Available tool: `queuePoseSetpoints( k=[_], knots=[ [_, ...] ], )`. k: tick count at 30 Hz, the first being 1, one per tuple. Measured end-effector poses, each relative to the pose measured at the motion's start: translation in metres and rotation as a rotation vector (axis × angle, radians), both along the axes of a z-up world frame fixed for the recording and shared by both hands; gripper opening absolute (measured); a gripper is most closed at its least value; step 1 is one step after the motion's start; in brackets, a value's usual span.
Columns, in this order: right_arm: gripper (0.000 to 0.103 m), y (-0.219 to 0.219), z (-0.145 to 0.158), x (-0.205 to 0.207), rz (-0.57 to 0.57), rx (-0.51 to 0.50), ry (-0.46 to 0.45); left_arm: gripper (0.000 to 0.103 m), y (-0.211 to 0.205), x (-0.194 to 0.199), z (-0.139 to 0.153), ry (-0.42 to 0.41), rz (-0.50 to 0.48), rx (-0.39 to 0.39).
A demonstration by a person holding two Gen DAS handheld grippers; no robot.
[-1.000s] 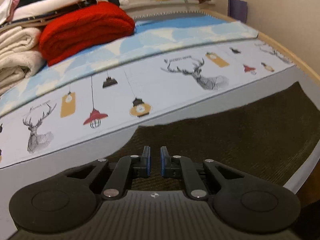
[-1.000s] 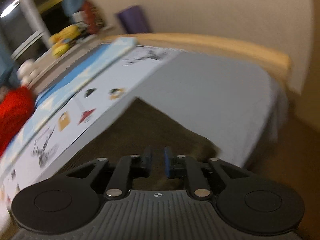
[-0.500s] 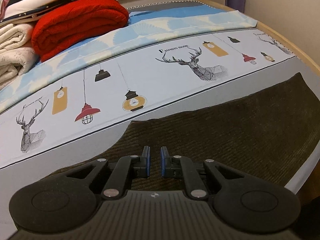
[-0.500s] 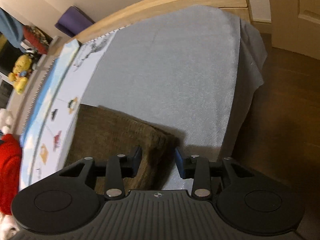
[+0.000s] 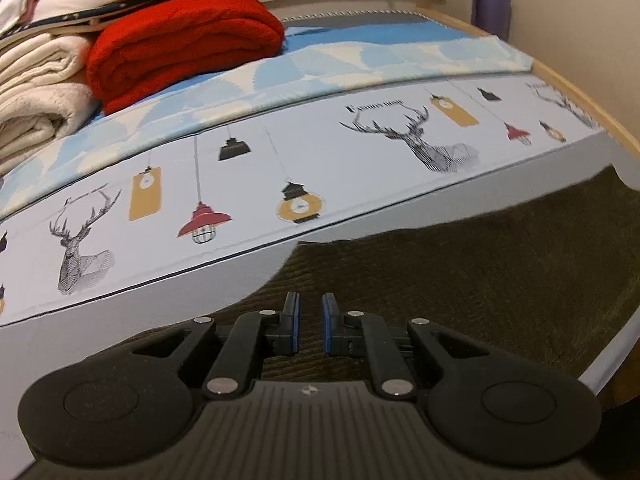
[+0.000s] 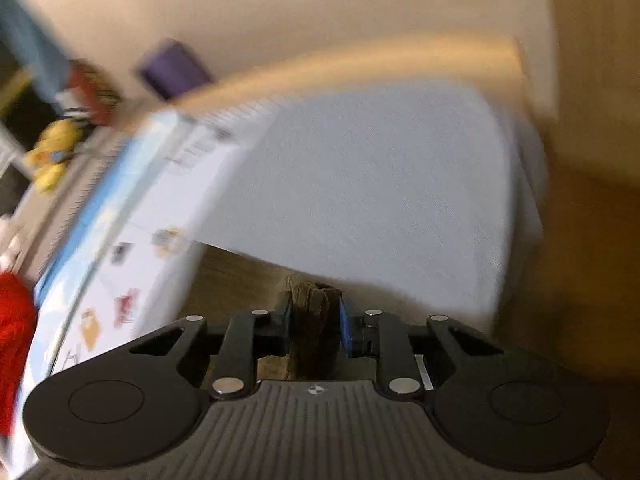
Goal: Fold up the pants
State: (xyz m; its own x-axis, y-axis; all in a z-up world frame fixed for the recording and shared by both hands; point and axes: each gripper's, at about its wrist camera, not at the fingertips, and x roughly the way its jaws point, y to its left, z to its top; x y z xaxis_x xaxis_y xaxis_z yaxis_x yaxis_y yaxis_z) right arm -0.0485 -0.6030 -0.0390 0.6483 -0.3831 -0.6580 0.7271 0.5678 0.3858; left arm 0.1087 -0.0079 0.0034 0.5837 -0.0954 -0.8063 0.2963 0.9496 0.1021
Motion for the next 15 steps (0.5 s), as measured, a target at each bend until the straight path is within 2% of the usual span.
queuePoseSetpoints(
  k=[4,7,10,12,15],
  knots=[
    [0.023,0.124,0.071,0.024,0.273,-0.333,-0.093,0.012,0.013,-0.004,0.004,-0.001,0.013,-0.006],
    [0.023,0.240,0.092,0.027,0.553,-0.549,-0.152,0.012,0.027,-0.009,0.005,-0.001,0.026,-0.001],
    [0.024,0.348,0.072,0.021,0.873,-0.657,-0.154,0.012,0.046,-0.010,0.005,0.002,0.061,-0.001],
    [0.028,0.407,0.038,0.021,1.115,-0.667,-0.078,0.012,0.058,-0.010,0.006,0.008,0.084,-0.007],
    [0.030,0.464,-0.014,0.016,1.438,-0.597,0.097,0.012,0.072,-0.011,0.007,0.011,0.108,-0.017]
  ],
)
